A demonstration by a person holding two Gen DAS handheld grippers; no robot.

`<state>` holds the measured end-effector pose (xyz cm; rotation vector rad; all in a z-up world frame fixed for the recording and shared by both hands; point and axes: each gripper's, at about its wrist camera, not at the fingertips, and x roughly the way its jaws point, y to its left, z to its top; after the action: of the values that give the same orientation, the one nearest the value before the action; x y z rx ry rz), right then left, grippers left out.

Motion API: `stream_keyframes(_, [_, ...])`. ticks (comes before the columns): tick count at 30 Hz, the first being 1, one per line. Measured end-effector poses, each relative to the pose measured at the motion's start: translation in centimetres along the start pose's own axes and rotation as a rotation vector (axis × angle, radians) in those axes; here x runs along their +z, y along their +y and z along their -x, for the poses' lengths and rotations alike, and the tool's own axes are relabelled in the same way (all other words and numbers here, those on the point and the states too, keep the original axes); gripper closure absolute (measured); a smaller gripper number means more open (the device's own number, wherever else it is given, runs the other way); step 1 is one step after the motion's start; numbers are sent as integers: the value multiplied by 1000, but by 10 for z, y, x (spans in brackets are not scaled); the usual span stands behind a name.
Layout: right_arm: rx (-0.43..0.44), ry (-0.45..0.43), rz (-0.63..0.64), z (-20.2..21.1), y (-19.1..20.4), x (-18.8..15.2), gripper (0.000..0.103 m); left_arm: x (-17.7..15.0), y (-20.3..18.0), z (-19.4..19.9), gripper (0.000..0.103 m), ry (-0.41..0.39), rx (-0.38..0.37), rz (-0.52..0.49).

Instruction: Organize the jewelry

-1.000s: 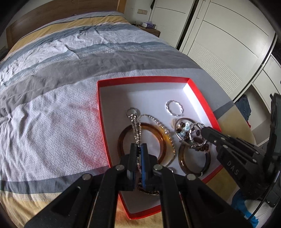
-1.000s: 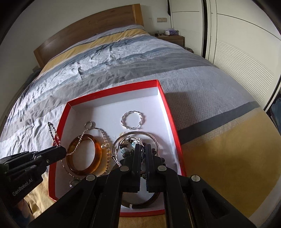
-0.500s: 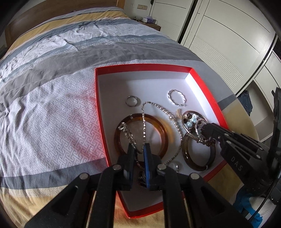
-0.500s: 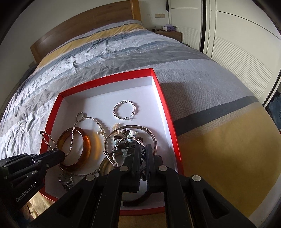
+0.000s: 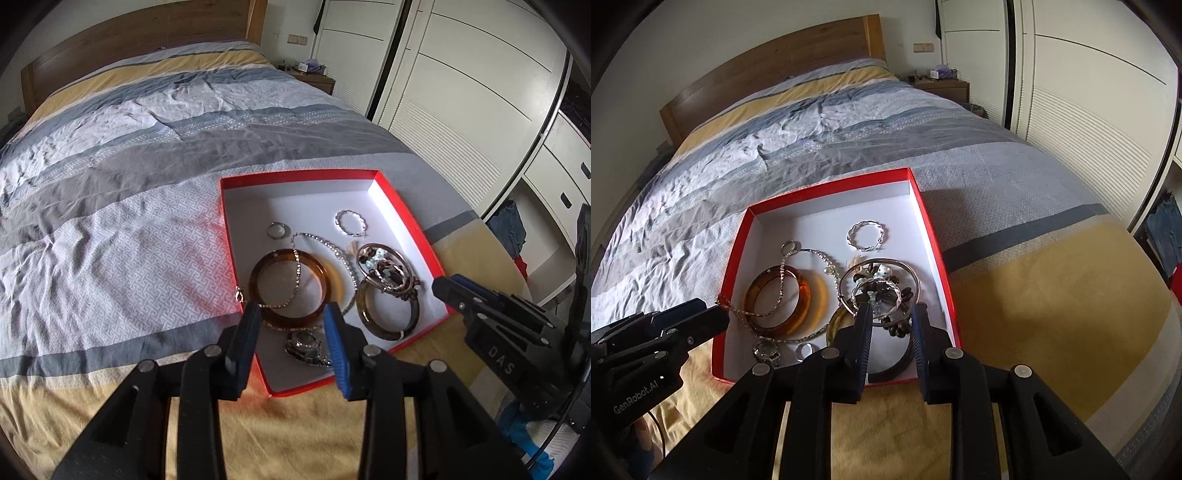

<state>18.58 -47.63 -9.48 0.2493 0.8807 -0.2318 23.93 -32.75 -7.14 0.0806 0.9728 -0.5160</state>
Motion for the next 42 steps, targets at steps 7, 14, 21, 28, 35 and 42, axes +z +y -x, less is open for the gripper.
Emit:
stream_keyframes(7, [1,-27,-1,41,6,-13,79,-15,-3,47,63,-64,24,-3])
stream_keyframes(14, [30,-65,36,85,29,-27,73,-43,-1,104,55,-138,92,-14])
stream_keyframes(21, [61,-83,96,120,62,-48,69,-71,16,153,52,-172,131,14])
stream_keyframes(28, [85,-109,139,150,89,-70,65,-103,35,193,52,-234,158,60])
stream_keyframes(35, [106,-133,179,177,110,-88,64,-125,49,228,52,-258,201,66])
stream_keyframes(42, [128,-150,203,199,125,-107,61,-145,60,254,52,-241,241,70])
